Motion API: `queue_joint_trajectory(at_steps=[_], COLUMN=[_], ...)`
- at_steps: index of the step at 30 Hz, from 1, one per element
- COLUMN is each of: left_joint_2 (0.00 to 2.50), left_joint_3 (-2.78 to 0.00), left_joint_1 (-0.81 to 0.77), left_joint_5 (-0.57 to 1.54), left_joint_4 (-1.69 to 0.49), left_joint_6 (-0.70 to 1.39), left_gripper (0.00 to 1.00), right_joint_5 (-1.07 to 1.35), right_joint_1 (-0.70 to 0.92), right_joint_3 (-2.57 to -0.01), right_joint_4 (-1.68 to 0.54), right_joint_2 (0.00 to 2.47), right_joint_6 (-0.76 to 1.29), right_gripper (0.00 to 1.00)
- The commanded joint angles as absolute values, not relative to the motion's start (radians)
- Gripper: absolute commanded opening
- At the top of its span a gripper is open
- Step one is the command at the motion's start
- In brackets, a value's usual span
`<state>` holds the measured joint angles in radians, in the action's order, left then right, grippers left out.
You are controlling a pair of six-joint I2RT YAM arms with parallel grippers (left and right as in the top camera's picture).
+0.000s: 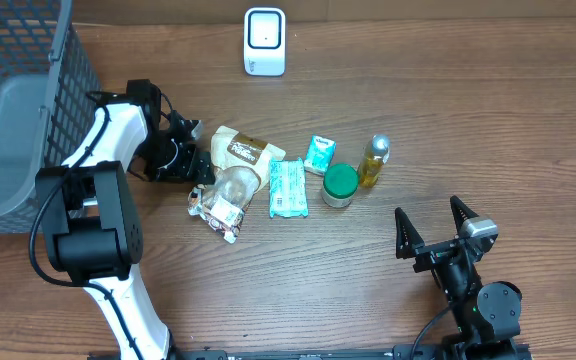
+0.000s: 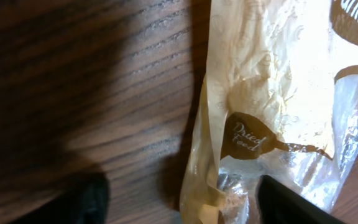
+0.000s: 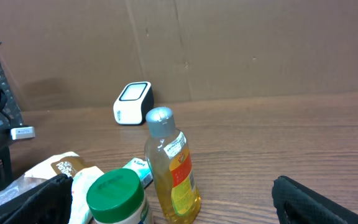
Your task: Scan the item barcode
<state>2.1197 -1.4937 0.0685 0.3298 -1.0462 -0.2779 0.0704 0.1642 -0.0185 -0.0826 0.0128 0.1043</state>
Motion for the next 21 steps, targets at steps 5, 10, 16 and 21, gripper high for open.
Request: queue_joint_trajectory(at_steps=[5,10,16,21], left_joint_2=[2.223,2.219,2.151,2.095], left_joint_3=[-1.469,-1.483,-1.506,-1.507], left_joint_1=[0.074,0.104,0.155,0.167], left_joint_5=[0.363,0.365,0.451,0.626], left_joint_4=[-1.070,-1.109,-1.106,-1.109], left_joint_6=[-0.263,-0.217,-0.207,-0.340], left_gripper=[0.38,0.43,0.51,0.72], right_joint_5=[0.061,0.061,0.061,0.061], right_joint_1=[0.161,0.161,0.161,0.161], right_joint_3=[-0.008,-0.008,-0.008,-0.008], right_joint_4=[-0.080,-0.080,-0.080,-0.080], right_joint_2=[0.003,0.003,0.003,0.003], right_joint_6=[0.101,0.101,0.101,0.101], right_gripper=[1.00,1.00,1.00,1.00])
